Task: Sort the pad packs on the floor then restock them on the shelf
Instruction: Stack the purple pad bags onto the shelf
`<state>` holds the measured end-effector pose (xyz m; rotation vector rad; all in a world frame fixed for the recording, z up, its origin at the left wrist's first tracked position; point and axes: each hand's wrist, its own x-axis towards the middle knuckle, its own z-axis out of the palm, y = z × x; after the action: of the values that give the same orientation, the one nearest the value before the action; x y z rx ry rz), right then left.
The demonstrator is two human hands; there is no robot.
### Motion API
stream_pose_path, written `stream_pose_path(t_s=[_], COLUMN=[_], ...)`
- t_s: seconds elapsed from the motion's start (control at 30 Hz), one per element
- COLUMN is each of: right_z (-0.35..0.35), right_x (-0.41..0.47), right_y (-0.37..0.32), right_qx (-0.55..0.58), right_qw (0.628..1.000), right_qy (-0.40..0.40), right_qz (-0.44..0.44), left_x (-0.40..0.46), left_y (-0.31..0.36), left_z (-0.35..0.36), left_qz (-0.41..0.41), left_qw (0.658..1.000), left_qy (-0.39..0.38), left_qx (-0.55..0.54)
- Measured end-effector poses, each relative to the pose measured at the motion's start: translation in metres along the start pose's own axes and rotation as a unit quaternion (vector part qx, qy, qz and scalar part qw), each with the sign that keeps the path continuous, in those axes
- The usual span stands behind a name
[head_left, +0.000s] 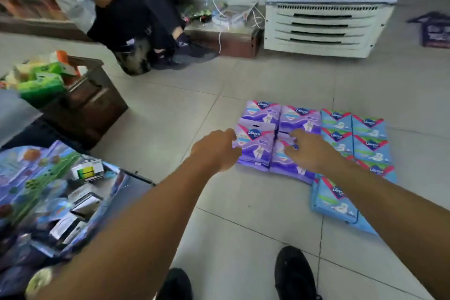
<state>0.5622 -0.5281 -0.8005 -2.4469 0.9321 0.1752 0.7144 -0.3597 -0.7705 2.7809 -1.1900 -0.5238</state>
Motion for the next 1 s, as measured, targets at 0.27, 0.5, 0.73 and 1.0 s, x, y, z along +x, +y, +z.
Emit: stream_pose_path(t_s=[0.27,0.5,0.73,1.0], right_z=[0.137,0.222,0.217,0.197], right_x=[0.103,0.16,0.147,0.092], right_y=[0.082,0.123,0.11,0.092], right_qx=[-0.072,-0.272,-0.368,-0.363], right_qw=[0.989,0.959,0.929,0.908], right_qy=[-0.111,-0.04,0.018,0.139], right_qz=[0.058,0.063,-0.013,-0.155], left_x=[0.131,0.157,0.148,0.126], left_y=[-0.009,-0.008,-0.013,0.001], left_z=[0.145,0.213,0.218,0.199], left_qz=[0.016,0.064,0.046,-0.05], left_qw=[0.995,0.991,0.988,0.952], left_qy=[-0.055,-0.037,-0.067,-0.176], left_qx=[-0.085,-0.108,-0.131,-0.245])
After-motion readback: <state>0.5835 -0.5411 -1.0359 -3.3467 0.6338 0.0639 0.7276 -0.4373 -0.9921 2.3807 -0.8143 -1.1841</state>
